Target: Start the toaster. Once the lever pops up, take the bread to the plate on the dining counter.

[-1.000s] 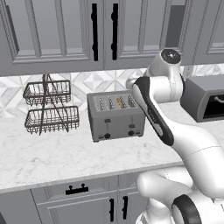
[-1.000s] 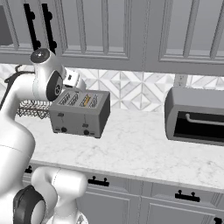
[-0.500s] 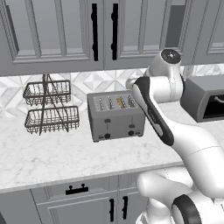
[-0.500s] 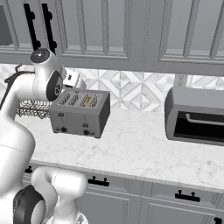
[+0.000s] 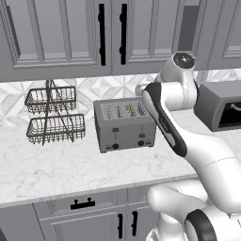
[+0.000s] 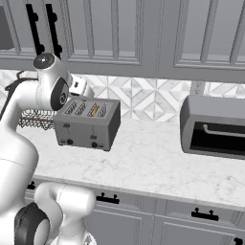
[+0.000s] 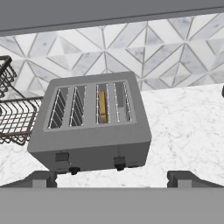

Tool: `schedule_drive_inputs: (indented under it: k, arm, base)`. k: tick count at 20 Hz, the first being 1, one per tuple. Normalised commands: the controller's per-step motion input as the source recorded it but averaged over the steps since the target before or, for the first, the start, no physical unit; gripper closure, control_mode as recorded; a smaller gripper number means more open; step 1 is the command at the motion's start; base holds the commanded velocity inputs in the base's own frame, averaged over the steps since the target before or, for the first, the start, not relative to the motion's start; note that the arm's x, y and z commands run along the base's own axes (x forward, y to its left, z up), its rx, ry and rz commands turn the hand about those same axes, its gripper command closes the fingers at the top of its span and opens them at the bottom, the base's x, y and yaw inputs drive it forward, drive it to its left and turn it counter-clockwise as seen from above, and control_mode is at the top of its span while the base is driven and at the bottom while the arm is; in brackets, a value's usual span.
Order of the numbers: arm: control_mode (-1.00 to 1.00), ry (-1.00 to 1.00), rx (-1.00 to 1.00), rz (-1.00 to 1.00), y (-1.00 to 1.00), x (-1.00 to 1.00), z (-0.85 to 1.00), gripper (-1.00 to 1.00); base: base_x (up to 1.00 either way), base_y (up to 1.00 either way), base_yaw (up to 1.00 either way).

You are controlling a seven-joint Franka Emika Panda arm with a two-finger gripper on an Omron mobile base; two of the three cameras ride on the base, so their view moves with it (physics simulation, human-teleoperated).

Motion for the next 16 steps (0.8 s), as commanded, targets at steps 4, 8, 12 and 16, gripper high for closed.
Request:
schedule_drive_inputs:
  k: [4, 8, 12, 16]
  arm:
    - [-1.00, 0.00, 0.00, 0.00, 0.00, 0.00, 0.00, -1.00]
    - [-1.00, 0.00, 0.00, 0.00, 0.00, 0.00, 0.00, -1.00]
    - [-1.00, 0.00, 0.00, 0.00, 0.00, 0.00, 0.00, -1.00]
    - [-1.00, 0.00, 0.00, 0.00, 0.00, 0.00, 0.00, -1.00]
  base:
    - [0.00, 0.00, 0.00]
    - [0.00, 0.00, 0.00]
    - [0.00, 0.00, 0.00]
    - [0.00, 0.00, 0.00]
